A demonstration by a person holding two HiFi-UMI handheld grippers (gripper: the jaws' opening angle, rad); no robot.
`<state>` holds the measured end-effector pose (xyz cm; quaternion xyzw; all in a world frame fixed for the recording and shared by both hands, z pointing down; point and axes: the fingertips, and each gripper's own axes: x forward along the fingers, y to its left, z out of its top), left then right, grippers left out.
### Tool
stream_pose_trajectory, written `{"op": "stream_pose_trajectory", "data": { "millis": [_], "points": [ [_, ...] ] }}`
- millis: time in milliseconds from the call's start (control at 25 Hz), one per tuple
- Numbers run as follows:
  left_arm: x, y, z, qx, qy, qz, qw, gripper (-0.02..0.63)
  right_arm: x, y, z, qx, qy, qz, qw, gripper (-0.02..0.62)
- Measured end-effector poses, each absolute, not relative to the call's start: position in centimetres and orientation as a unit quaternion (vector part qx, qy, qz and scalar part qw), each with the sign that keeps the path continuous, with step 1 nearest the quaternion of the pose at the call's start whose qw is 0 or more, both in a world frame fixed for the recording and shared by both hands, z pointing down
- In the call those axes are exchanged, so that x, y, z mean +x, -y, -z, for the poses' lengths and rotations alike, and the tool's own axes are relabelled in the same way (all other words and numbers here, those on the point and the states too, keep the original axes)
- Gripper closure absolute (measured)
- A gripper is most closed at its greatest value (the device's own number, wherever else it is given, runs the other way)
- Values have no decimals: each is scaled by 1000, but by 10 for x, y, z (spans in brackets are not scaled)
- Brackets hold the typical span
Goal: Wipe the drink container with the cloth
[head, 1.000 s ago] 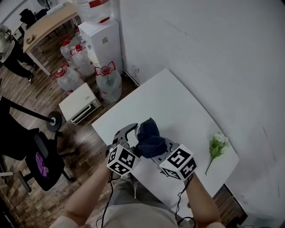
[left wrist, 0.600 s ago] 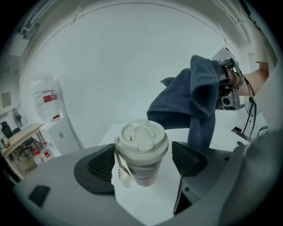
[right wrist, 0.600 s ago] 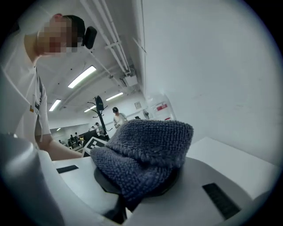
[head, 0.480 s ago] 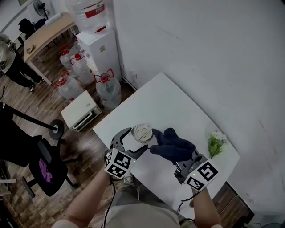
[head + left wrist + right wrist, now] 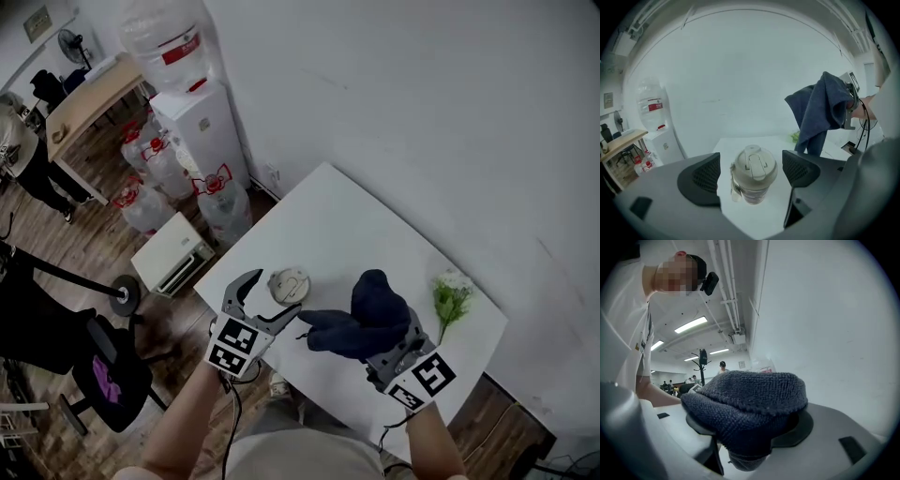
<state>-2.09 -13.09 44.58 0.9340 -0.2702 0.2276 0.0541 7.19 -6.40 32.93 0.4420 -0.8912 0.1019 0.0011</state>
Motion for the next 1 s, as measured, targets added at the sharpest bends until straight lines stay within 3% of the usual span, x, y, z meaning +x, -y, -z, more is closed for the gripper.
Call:
{"op": "stream_pose_trajectory", "data": {
  "millis": [320,1000],
  "points": [
    [17,138,-455,946,204,-248,41,190,82,61,-366,443,888,-120,3,295],
    [18,139,-470,949,147,-279,14,204,33,100,-513,347,921,-162,69,291]
  ]
}}
